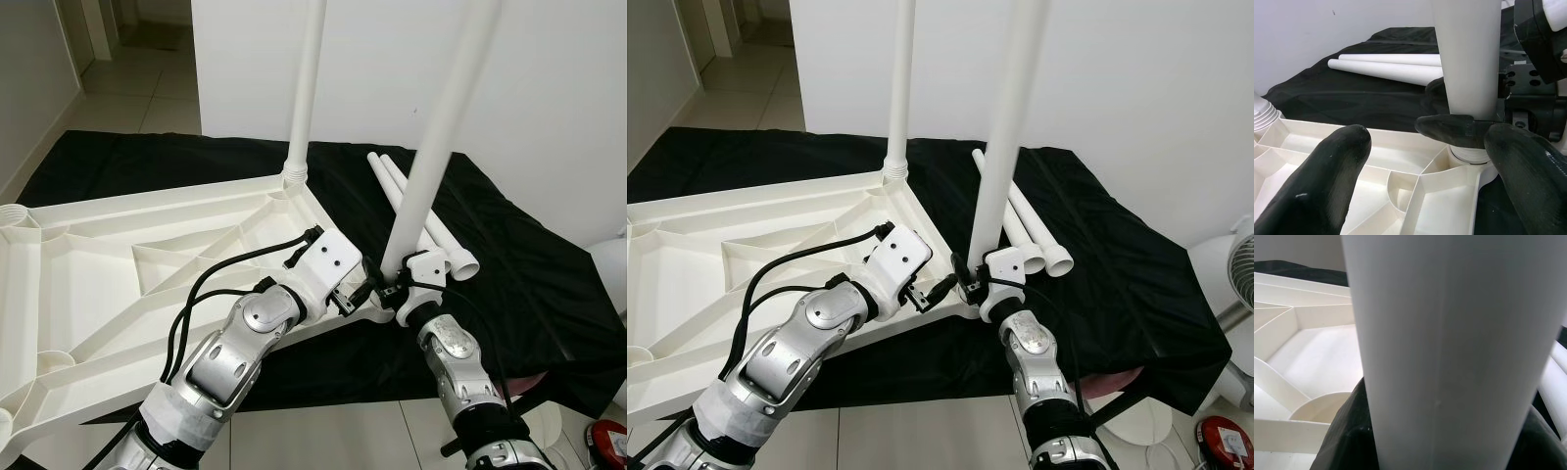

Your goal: Building children table

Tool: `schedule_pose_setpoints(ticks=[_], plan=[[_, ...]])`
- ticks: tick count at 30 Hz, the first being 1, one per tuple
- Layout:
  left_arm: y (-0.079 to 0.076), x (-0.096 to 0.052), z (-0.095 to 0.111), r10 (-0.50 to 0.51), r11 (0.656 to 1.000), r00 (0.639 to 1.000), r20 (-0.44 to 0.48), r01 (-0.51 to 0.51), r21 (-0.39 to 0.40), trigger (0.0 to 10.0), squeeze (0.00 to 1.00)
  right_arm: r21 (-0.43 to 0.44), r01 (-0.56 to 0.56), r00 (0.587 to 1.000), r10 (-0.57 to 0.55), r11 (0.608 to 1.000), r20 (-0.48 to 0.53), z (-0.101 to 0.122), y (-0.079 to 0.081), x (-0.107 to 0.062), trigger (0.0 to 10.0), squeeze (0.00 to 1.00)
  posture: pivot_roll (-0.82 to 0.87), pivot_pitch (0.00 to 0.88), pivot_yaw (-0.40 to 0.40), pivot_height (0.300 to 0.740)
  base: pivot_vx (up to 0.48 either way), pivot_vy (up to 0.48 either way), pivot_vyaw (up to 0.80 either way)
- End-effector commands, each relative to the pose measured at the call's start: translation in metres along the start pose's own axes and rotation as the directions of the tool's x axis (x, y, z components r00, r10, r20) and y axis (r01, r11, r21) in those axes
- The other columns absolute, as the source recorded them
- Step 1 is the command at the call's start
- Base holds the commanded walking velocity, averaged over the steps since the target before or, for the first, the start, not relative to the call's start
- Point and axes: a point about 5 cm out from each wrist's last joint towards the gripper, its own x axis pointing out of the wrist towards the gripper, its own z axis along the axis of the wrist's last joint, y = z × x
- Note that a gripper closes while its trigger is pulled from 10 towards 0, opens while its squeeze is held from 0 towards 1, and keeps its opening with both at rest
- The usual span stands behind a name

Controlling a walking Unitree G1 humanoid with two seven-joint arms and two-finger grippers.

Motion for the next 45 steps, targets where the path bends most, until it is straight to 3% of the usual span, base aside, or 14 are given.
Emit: schedule_pose_setpoints(ticks=[1,4,7,9,14,28,33,37,38,39,40,41,44,45], plan=[[-0.002,0.000,0.004,-0.032,0.999,0.999,0.006,0.032,0.008,10.0,0.00,0.030,0.011,0.987,-0.006,0.999,-0.160,-0.030,-0.004,-0.015,10.0,0.00,0.00,0.000,-0.079,0.740,0.000,0.000,0.00],[-0.002,-0.001,0.004,-0.031,0.999,0.999,0.006,0.031,0.008,10.0,0.00,0.046,0.015,0.986,-0.008,0.999,-0.164,-0.030,-0.006,-0.015,10.0,0.00,0.00,0.000,-0.082,0.740,0.000,0.000,0.00],[-0.001,-0.001,0.004,-0.027,1.000,1.000,0.006,0.027,0.007,10.0,0.00,0.140,0.075,0.984,-0.050,0.987,-0.174,-0.034,-0.009,-0.017,10.0,0.00,0.00,0.000,-0.086,0.740,0.000,0.000,0.00],[-0.001,-0.001,0.004,-0.023,1.000,1.000,0.007,0.023,0.006,10.0,0.00,0.242,0.154,0.977,-0.111,0.958,-0.183,-0.040,-0.013,-0.021,10.0,0.00,0.01,0.000,-0.089,0.740,0.000,0.000,0.00],[0.000,-0.001,0.005,-0.020,1.000,1.000,0.010,0.020,0.007,10.0,0.00,0.311,0.208,0.970,-0.155,0.927,-0.187,-0.044,-0.012,-0.025,10.0,0.00,0.00,0.000,-0.086,0.740,0.000,0.000,0.00],[0.001,0.000,0.012,-0.025,1.000,0.999,0.042,0.025,-0.015,10.0,0.00,0.309,0.186,0.977,-0.141,0.932,-0.163,-0.045,-0.004,-0.027,10.0,0.00,-0.01,0.000,-0.084,0.740,0.000,0.000,0.00],[0.004,0.000,0.015,-0.015,0.999,0.998,0.055,0.017,-0.048,10.0,0.00,0.311,0.137,0.989,-0.111,0.940,-0.101,-0.031,-0.001,-0.021,10.0,0.00,0.00,0.000,-0.088,0.740,0.000,0.000,0.00],[0.008,-0.001,0.020,-0.010,0.997,0.996,0.089,0.017,-0.077,10.0,0.00,0.292,0.080,0.997,-0.080,0.953,-0.012,-0.002,-0.001,-0.009,10.0,0.00,0.00,0.000,-0.094,0.740,0.000,0.000,0.00],[0.013,-0.003,0.025,-0.011,0.993,0.991,0.130,0.027,-0.118,10.0,0.00,0.265,0.052,0.997,-0.064,0.963,0.040,0.021,-0.004,-0.001,10.0,0.00,0.00,0.000,-0.098,0.740,0.000,0.000,0.00],[0.014,-0.003,0.027,-0.010,0.990,0.990,0.142,0.030,-0.138,10.0,0.47,0.258,0.046,0.997,-0.062,0.965,0.051,0.027,-0.006,0.001,10.0,0.00,0.00,0.000,-0.100,0.740,0.000,0.000,0.00],[0.014,-0.003,0.027,-0.010,0.990,0.990,0.142,0.030,-0.138,10.0,0.47,0.258,0.046,0.997,-0.062,0.965,0.051,0.027,-0.006,0.001,10.0,0.00,0.00,0.000,-0.100,0.740,0.000,0.000,0.00],[0.015,-0.003,0.028,-0.013,0.986,0.988,0.153,0.038,-0.162,10.0,1.00,0.251,0.046,0.996,-0.062,0.967,0.057,0.031,-0.007,0.003,10.0,0.00,-0.01,0.000,-0.101,0.740,0.000,0.000,0.00],[0.017,-0.004,0.031,-0.016,0.981,0.985,0.174,0.049,-0.186,10.0,1.00,0.248,0.040,0.996,-0.058,0.968,0.065,0.035,-0.009,0.005,10.0,0.00,-0.01,0.000,-0.102,0.740,0.000,0.000,0.00],[0.019,-0.004,0.037,-0.015,0.971,0.978,0.210,0.064,-0.229,10.0,1.00,0.247,0.029,0.995,-0.050,0.969,0.080,0.042,-0.011,0.008,10.0,0.00,-0.01,0.000,-0.104,0.740,0.000,0.000,0.00]])
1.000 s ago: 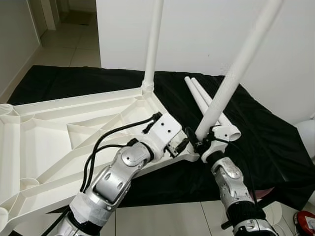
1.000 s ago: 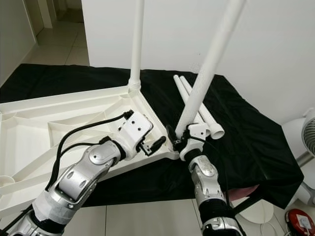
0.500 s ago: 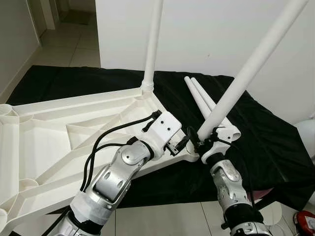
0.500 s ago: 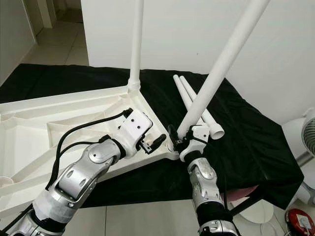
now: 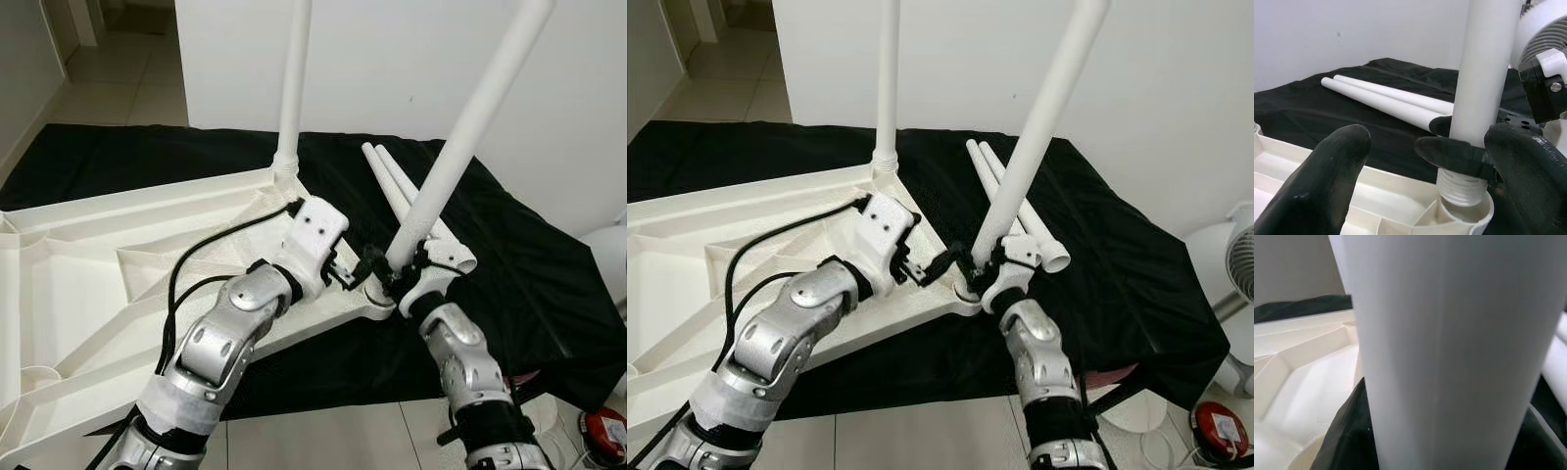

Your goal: Building children table

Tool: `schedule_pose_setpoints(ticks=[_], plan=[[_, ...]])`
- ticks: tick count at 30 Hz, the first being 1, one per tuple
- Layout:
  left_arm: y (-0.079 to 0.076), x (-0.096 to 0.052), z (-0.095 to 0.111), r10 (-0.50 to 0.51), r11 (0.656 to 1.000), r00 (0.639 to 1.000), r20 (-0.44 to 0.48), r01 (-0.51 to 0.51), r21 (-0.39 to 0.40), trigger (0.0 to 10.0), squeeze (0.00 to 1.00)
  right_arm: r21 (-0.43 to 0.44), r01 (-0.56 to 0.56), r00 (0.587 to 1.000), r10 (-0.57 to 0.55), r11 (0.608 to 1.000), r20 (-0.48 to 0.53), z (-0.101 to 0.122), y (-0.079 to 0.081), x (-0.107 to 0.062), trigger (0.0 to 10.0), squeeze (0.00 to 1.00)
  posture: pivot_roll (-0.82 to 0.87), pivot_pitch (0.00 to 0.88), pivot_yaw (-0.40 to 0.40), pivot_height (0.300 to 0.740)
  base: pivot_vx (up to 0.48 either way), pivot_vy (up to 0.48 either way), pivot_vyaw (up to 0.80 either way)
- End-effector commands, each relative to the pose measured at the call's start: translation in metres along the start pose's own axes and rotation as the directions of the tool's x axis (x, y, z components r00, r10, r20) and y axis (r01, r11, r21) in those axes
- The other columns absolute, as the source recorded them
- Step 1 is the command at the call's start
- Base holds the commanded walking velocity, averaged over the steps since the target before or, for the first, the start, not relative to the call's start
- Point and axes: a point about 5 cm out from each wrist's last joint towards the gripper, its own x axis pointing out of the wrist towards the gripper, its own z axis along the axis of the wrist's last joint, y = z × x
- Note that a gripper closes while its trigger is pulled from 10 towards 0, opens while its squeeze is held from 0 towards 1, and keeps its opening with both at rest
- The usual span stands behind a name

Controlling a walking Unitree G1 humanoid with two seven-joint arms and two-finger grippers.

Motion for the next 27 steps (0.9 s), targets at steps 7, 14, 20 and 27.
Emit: schedule_pose_setpoints(ticks=[7,14,20,27], plan=[[-0.001,0.004,0.031,-0.075,0.995,0.989,0.127,0.082,-0.052,10.0,0.15,-0.044,-0.084,0.996,0.086,0.995,0.033,0.026,0.003,0.010,10.0,0.00,-0.01,0.000,-0.111,0.740,0.000,0.000,0.00],[0.001,0.008,0.056,-0.133,0.985,0.968,0.211,0.153,-0.079,10.0,0.00,-0.160,-0.229,0.973,0.226,0.960,-0.040,0.031,0.010,0.010,10.0,0.00,-0.01,0.000,-0.112,0.740,0.000,0.000,0.00],[0.003,0.010,0.066,-0.161,0.982,0.959,0.232,0.179,-0.062,10.0,0.00,-0.223,-0.339,0.940,0.318,0.914,-0.124,0.029,0.017,0.008,10.0,0.00,-0.01,0.000,-0.102,0.740,0.000,0.000,0.00],[0.005,0.015,0.077,-0.176,0.978,0.955,0.240,0.197,-0.065,10.0,0.00,-0.275,-0.464,0.882,0.412,0.842,-0.229,0.025,0.023,0.002,10.0,0.00,-0.01,0.000,-0.100,0.740,0.000,0.000,0.00]])
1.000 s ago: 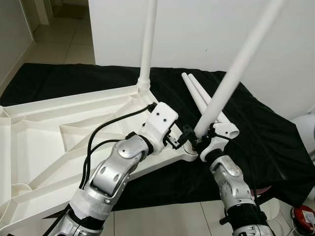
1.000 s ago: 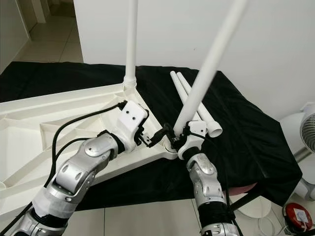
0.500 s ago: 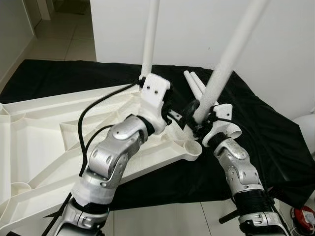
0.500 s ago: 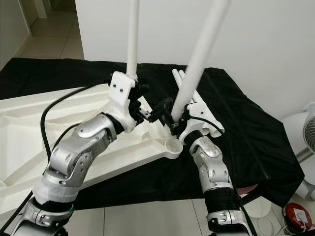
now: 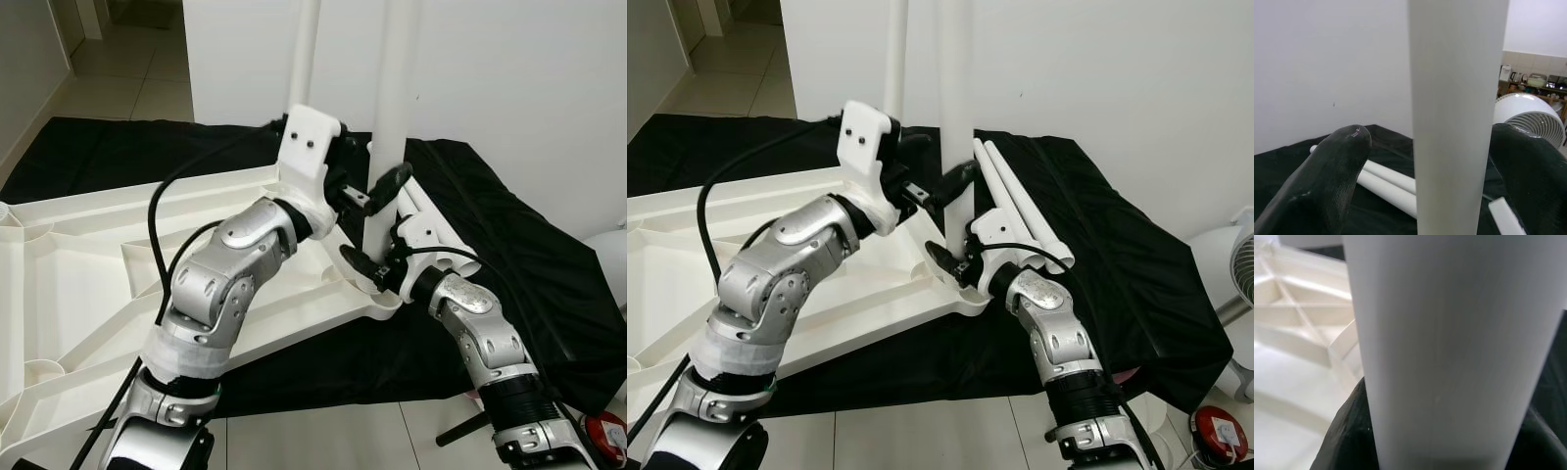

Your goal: Building children table

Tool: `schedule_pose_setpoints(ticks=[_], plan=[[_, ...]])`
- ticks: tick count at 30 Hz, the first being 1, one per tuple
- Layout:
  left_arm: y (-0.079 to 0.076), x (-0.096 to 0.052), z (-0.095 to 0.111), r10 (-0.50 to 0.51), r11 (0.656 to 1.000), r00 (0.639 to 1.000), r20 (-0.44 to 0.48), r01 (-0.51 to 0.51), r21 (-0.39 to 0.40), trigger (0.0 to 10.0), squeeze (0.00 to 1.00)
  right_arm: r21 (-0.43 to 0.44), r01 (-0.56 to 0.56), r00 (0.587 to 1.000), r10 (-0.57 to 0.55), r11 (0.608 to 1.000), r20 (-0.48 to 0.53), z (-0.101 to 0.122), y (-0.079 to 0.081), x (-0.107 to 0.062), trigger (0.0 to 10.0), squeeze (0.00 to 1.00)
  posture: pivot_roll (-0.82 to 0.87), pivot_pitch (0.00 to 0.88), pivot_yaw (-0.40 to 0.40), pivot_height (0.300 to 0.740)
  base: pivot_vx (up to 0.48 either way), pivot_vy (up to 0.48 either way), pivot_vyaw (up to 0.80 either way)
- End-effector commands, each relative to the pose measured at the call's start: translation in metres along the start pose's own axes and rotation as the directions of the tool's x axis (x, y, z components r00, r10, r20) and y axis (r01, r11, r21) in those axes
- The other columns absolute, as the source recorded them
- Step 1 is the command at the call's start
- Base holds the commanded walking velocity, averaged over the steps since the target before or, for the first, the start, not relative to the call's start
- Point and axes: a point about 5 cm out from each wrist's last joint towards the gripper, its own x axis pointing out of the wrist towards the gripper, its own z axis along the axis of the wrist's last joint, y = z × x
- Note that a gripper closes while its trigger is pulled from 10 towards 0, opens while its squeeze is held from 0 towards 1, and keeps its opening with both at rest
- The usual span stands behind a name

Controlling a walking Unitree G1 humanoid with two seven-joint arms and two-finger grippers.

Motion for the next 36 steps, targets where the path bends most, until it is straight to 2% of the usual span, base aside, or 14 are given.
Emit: schedule_pose_setpoints(ticks=[1,7,10,11,13,14,33,34,36], plan=[[-0.007,0.004,0.002,-0.116,0.993,0.993,-0.010,0.115,-0.014,10.0,0.00,-0.033,-0.043,0.999,0.042,0.999,-0.029,-0.001,0.003,-0.003,10.0,0.00,-0.01,0.000,-0.100,0.740,0.000,0.000,0.00],[-0.002,0.006,0.002,-0.090,0.996,0.995,-0.029,0.090,-0.012,10.0,0.00,-0.039,-0.050,0.998,0.049,0.998,-0.042,-0.002,0.003,-0.003,10.0,0.00,-0.01,0.000,-0.098,0.740,0.000,0.000,0.00],[0.001,0.007,0.002,-0.079,0.995,0.996,-0.040,0.076,-0.068,10.0,0.00,-0.045,-0.046,0.998,0.044,0.998,-0.048,-0.003,0.002,-0.004,10.0,0.00,-0.01,0.000,-0.097,0.740,0.000,0.000,0.00],[0.002,0.007,0.002,-0.072,0.993,0.997,-0.043,0.067,-0.099,7.6,0.00,-0.047,-0.042,0.998,0.039,0.998,-0.050,-0.003,0.001,-0.004,10.0,0.00,-0.01,0.000,-0.097,0.740,0.000,0.000,0.00],[0.003,0.007,0.002,-0.068,0.991,0.997,-0.044,0.062,-0.119,7.6,0.00,-0.048,-0.039,0.998,0.037,0.998,-0.051,-0.003,0.001,-0.004,10.0,0.00,-0.01,0.000,-0.097,0.740,0.000,0.000,0.00],[0.004,0.007,0.002,-0.065,0.991,0.997,-0.043,0.060,-0.118,0.0,0.00,-0.049,-0.040,0.998,0.037,0.998,-0.053,-0.003,0.001,-0.003,10.0,0.00,-0.01,0.000,-0.096,0.740,0.000,0.000,0.00],[0.014,0.009,0.008,0.000,0.994,0.998,-0.055,-0.006,-0.108,0.0,0.00,0.009,-0.007,0.998,0.007,1.000,-0.066,-0.004,-0.001,0.001,10.0,0.00,0.00,0.000,-0.102,0.740,0.000,0.000,0.00],[0.019,0.013,0.009,0.042,0.995,0.997,-0.072,-0.048,-0.087,10.0,0.00,0.025,0.022,0.998,-0.020,0.999,-0.067,-0.004,-0.003,0.004,10.0,0.00,0.00,0.000,-0.108,0.740,0.000,0.000,0.00],[0.023,0.017,0.010,0.080,0.993,0.992,-0.102,-0.088,-0.076,10.0,0.00,0.052,0.048,0.997,-0.045,0.998,-0.062,-0.004,-0.005,0.006,10.0,0.00,0.00,0.000,-0.111,0.740,0.000,0.000,0.00]])
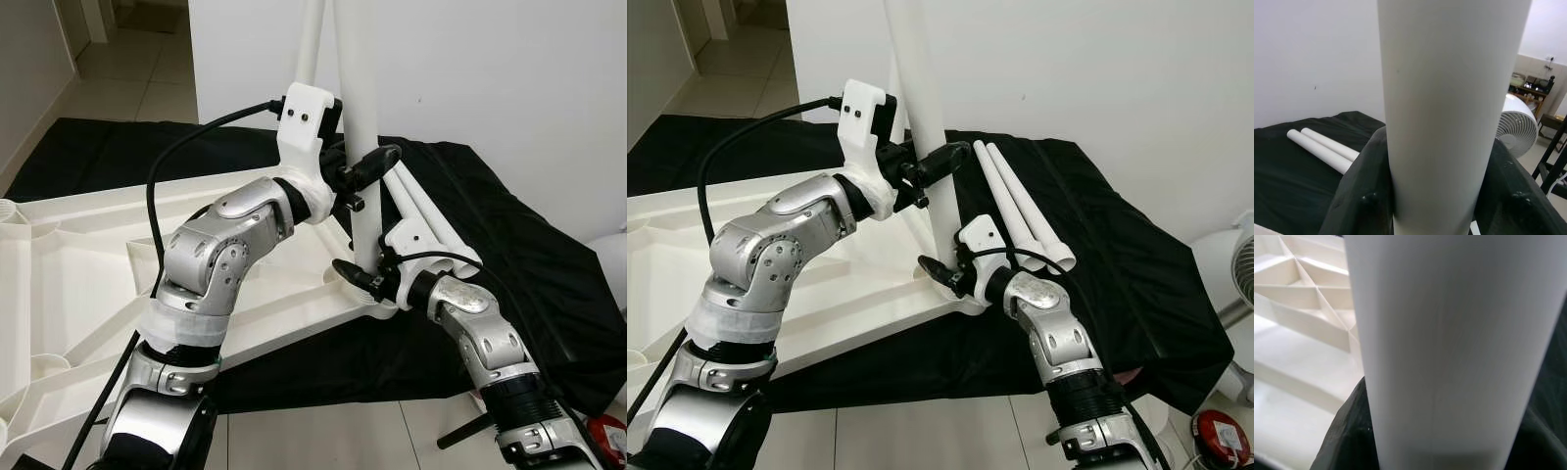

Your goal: Building children table

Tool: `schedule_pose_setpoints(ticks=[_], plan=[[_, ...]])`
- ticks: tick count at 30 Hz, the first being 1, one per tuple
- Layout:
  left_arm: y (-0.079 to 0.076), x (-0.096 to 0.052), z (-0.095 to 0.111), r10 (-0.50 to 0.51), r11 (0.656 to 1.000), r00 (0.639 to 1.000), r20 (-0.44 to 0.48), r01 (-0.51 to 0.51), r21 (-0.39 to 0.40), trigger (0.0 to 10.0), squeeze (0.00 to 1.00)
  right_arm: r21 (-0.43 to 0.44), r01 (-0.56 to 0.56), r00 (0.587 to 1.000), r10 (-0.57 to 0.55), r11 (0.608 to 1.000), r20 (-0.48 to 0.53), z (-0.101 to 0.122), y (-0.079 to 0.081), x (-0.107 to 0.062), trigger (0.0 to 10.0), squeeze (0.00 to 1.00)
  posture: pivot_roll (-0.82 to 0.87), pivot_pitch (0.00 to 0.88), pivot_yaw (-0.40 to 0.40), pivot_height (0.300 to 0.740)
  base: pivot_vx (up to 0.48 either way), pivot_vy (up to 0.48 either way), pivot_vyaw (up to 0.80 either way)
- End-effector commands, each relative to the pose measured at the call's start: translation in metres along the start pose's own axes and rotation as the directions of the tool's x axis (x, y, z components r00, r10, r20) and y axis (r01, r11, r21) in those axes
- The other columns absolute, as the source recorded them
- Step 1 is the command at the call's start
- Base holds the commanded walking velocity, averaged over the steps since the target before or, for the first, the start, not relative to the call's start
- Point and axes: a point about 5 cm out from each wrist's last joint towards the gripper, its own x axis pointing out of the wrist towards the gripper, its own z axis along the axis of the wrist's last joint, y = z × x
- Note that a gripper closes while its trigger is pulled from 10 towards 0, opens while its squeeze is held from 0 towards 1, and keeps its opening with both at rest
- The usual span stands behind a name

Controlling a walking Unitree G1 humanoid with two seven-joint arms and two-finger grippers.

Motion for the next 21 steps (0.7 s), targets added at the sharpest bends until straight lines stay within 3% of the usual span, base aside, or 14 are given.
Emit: schedule_pose_setpoints(ticks=[1,2,9,16,17,18,19,20,21], plan=[[0.006,0.002,0.004,0.094,0.995,0.996,-0.006,-0.094,0.019,10.0,0.00,0.031,0.062,0.998,-0.062,0.998,-0.012,-0.002,-0.008,-0.003,10.0,0.00,0.00,0.000,-0.111,0.740,0.000,0.000,0.00],[0.008,0.005,0.007,0.118,0.993,0.993,-0.019,-0.117,0.023,10.0,0.00,0.046,0.088,0.996,-0.088,0.995,-0.001,-0.001,-0.010,0.000,10.0,1.00,0.00,0.000,-0.111,0.740,0.000,0.000,0.00],[0.009,0.016,0.020,0.117,0.993,0.993,-0.028,-0.117,-0.006,10.0,0.00,0.086,0.192,0.978,-0.198,0.978,0.060,0.010,-0.015,0.011,10.0,1.00,-0.01,0.000,-0.127,0.740,0.000,0.000,0.00],[0.008,0.028,0.034,0.114,0.993,0.993,-0.007,-0.114,0.020,10.0,0.00,0.074,0.294,0.947,-0.301,0.953,0.111,0.023,-0.020,0.023,10.0,1.00,-0.01,0.000,-0.120,0.740,0.000,0.000,0.00],[0.006,0.032,0.037,0.125,0.991,0.992,-0.003,-0.125,0.036,10.0,0.00,0.060,0.328,0.936,-0.333,0.943,0.116,0.025,-0.021,0.027,10.0,0.93,-0.01,0.000,-0.115,0.740,0.000,0.000,0.00],[0.006,0.032,0.037,0.125,0.991,0.992,-0.003,-0.125,0.036,10.0,0.00,0.060,0.328,0.936,-0.333,0.943,0.116,0.025,-0.021,0.027,10.0,0.93,-0.01,0.000,-0.115,0.740,0.000,0.000,0.00],[0.005,0.034,0.040,0.135,0.990,0.991,0.000,-0.135,0.048,10.0,0.00,0.053,0.353,0.927,-0.357,0.934,0.116,0.026,-0.021,0.029,10.0,0.43,-0.01,0.000,-0.115,0.740,0.000,0.000,0.00],[0.005,0.034,0.040,0.135,0.990,0.991,0.000,-0.135,0.048,10.0,0.00,0.053,0.353,0.927,-0.357,0.934,0.116,0.026,-0.021,0.029,10.0,0.43,-0.01,0.000,-0.115,0.740,0.000,0.000,0.00],[0.003,0.037,0.041,0.144,0.988,0.990,0.002,-0.144,0.057,10.0,0.00,0.047,0.377,0.918,-0.380,0.925,0.117,0.027,-0.020,0.032,10.0,0.00,-0.01,0.000,-0.112,0.740,0.000,0.000,0.00]])
